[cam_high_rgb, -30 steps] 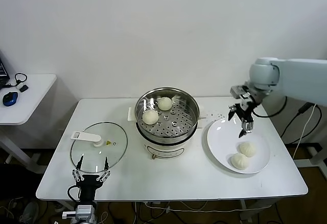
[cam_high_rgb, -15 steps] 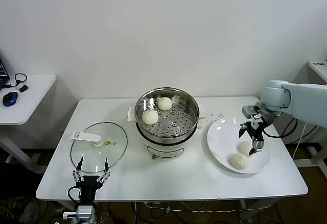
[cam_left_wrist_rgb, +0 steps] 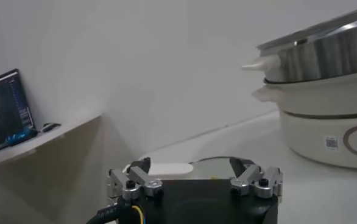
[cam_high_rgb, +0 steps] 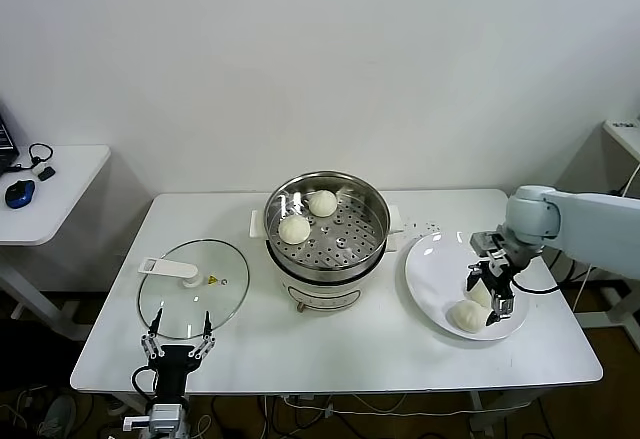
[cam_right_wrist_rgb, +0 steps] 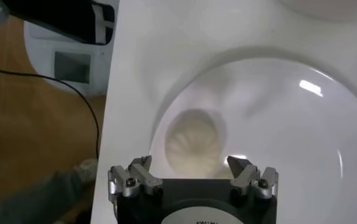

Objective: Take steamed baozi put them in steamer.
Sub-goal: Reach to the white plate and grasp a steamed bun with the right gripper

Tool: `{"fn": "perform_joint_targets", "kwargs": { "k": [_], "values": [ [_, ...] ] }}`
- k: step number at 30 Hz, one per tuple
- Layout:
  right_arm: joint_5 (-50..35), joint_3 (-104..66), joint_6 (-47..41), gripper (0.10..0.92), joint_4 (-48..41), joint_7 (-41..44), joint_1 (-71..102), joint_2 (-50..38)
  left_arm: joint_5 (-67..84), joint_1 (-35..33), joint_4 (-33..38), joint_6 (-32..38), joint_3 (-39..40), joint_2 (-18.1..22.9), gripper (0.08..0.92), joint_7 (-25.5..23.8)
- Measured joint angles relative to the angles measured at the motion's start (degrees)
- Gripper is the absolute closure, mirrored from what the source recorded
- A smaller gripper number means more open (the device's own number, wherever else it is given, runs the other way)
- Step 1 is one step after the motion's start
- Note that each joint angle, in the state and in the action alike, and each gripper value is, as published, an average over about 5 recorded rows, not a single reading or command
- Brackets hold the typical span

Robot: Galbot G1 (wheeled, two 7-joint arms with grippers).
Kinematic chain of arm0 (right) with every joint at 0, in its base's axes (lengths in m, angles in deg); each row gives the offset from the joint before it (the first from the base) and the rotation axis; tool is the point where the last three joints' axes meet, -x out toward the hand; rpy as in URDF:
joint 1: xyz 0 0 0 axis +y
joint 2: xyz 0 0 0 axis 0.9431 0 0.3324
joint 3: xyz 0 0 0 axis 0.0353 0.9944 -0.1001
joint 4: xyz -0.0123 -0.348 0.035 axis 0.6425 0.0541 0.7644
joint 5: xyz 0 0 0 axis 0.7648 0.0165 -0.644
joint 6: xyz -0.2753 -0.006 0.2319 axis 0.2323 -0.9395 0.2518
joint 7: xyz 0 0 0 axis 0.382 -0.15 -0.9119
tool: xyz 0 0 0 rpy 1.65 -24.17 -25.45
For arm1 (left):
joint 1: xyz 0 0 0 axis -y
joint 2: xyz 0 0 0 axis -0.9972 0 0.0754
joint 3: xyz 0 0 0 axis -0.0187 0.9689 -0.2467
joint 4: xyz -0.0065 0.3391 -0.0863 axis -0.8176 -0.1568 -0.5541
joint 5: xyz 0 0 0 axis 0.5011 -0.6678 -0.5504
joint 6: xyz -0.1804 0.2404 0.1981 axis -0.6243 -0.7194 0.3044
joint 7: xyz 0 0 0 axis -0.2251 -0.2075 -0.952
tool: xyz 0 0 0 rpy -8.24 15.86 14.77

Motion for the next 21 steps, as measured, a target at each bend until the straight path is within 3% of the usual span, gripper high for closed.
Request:
{"fn": "perform_joint_targets", "kwargs": {
  "k": [21],
  "values": [
    [2.48,-6.29,0.52,0.203,-4.12,-0.28,7.26,0.96,-0.02,0.24,-0.62,0.15,-0.06,0.0,0.177,0.1]
  ]
}}
